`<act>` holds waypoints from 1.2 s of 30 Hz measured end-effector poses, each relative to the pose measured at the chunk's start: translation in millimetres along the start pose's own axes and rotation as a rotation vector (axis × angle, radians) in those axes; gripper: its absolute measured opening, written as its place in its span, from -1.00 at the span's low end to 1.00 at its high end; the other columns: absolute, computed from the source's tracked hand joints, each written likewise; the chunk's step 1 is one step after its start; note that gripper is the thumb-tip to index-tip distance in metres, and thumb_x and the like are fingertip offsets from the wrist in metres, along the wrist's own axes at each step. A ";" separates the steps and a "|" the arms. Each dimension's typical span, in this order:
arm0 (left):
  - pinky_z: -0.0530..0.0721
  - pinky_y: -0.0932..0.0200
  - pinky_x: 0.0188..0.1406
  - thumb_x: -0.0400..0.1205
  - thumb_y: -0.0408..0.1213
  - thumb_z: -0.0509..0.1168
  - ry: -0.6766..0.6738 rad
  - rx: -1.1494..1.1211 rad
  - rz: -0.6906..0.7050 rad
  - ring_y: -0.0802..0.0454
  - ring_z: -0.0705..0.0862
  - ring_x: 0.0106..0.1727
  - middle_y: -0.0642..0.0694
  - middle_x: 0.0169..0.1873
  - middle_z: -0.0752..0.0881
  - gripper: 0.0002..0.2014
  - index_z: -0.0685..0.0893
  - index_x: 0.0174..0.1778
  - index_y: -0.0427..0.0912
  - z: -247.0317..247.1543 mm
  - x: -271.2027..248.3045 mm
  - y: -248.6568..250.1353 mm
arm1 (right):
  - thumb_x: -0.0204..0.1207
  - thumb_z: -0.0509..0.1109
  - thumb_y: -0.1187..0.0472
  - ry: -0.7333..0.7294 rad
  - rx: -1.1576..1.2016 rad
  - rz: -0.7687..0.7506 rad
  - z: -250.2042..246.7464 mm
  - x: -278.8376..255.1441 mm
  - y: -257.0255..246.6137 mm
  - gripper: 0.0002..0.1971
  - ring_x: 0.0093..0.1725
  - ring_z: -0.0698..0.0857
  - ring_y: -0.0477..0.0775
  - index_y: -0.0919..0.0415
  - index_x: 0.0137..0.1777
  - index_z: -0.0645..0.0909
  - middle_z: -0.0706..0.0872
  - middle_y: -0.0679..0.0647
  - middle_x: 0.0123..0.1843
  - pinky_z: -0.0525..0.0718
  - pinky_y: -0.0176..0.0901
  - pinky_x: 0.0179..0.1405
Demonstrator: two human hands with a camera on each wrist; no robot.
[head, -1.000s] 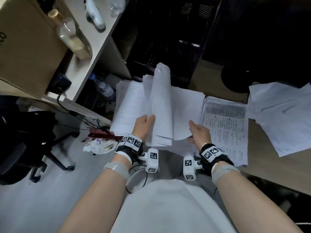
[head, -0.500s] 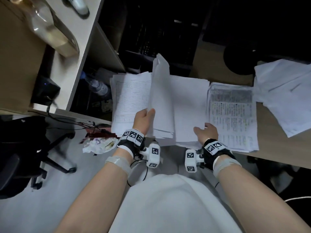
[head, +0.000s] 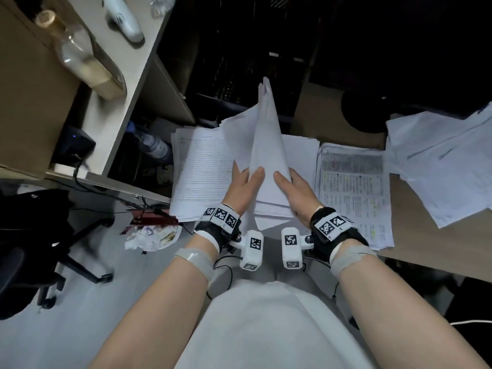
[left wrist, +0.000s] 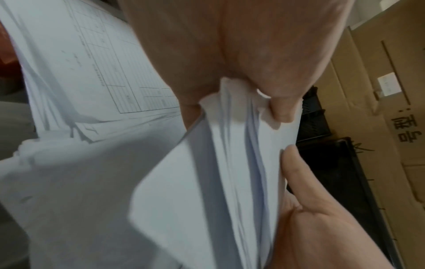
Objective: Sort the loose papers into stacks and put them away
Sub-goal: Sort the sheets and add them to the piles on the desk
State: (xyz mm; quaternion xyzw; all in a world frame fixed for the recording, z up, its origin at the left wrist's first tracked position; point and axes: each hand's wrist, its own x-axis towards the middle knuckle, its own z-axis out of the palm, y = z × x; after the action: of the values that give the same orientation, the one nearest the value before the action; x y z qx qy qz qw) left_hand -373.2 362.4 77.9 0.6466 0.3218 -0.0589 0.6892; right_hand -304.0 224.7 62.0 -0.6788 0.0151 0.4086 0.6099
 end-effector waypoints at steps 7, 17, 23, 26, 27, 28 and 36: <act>0.66 -0.02 0.32 0.76 0.14 0.07 0.179 -0.215 -0.121 0.01 0.78 0.19 -0.05 0.13 0.82 -0.60 0.71 0.09 -0.02 41.4 -6.8 22.6 | 0.83 0.08 0.14 -0.012 -0.036 -0.077 -25.1 -14.9 -13.0 -0.58 0.43 0.52 -0.16 0.04 0.67 0.32 0.54 -0.13 0.46 0.40 -0.38 0.35; 0.71 0.06 -0.14 0.75 -0.11 0.20 0.147 -0.204 -0.073 -0.04 0.79 -0.25 -0.07 -0.27 0.80 -0.72 0.67 -0.12 -0.21 82.8 -19.6 28.6 | 0.76 0.19 -0.07 -0.023 0.022 -0.157 -79.1 -37.6 -19.8 -0.46 0.33 0.46 -0.57 -0.07 0.72 0.24 0.38 -0.32 0.55 0.34 -0.44 0.49; 0.26 0.12 -0.37 0.69 -0.19 0.24 0.323 0.073 0.046 0.04 0.28 -0.45 0.01 -0.53 0.28 -0.59 0.26 -0.46 -0.03 91.0 -25.7 14.8 | 0.22 0.68 -0.28 -0.069 -0.141 -0.124 -96.4 -45.9 -7.5 0.12 0.52 0.49 -0.08 -0.09 0.71 0.16 0.42 -0.13 0.62 0.41 -0.06 0.51; 0.20 0.14 -0.41 0.67 -0.21 0.24 0.309 0.085 0.041 0.04 0.24 -0.46 -0.02 -0.52 0.25 -0.59 0.23 -0.46 -0.01 88.7 -29.8 10.1 | 0.27 0.60 -0.37 0.145 -0.106 -0.028 -103.8 -44.1 -1.7 -0.20 0.30 0.69 0.12 0.12 0.39 0.55 0.73 0.09 0.32 0.56 0.09 0.44; 0.18 0.16 -0.44 0.66 -0.22 0.24 0.298 0.093 0.040 0.04 0.22 -0.48 -0.02 -0.52 0.24 -0.59 0.22 -0.46 -0.01 85.9 -31.2 8.4 | 0.36 0.54 -0.32 0.239 -0.089 0.014 -109.2 -40.2 4.2 -0.30 0.22 0.72 0.15 0.20 0.30 0.58 0.74 0.12 0.24 0.61 0.11 0.38; 0.18 0.16 -0.44 0.65 -0.20 0.25 0.295 0.102 0.035 0.04 0.23 -0.48 -0.03 -0.51 0.25 -0.60 0.23 -0.45 -0.02 82.7 -33.4 6.9 | 0.43 0.48 -0.27 0.315 -0.077 0.045 -113.8 -38.0 8.0 -0.31 0.18 0.72 0.20 0.30 0.31 0.57 0.73 0.14 0.22 0.66 0.17 0.33; 0.24 0.11 -0.34 0.69 -0.22 0.26 0.481 0.175 0.022 0.03 0.24 -0.39 -0.04 -0.46 0.27 -0.59 0.24 -0.42 -0.08 37.4 -38.7 -15.8 | 0.61 0.32 0.16 0.361 -0.278 0.199 -109.4 -23.9 45.5 -0.65 -0.21 0.81 0.30 0.20 0.37 0.63 0.66 0.10 0.40 0.73 -0.12 -0.36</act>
State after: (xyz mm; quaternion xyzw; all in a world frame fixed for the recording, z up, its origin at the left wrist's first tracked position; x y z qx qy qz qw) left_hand -397.7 312.2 82.9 0.7025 0.4630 0.0766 0.5350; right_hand -284.9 109.7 30.1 -0.8135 0.1342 0.3369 0.4547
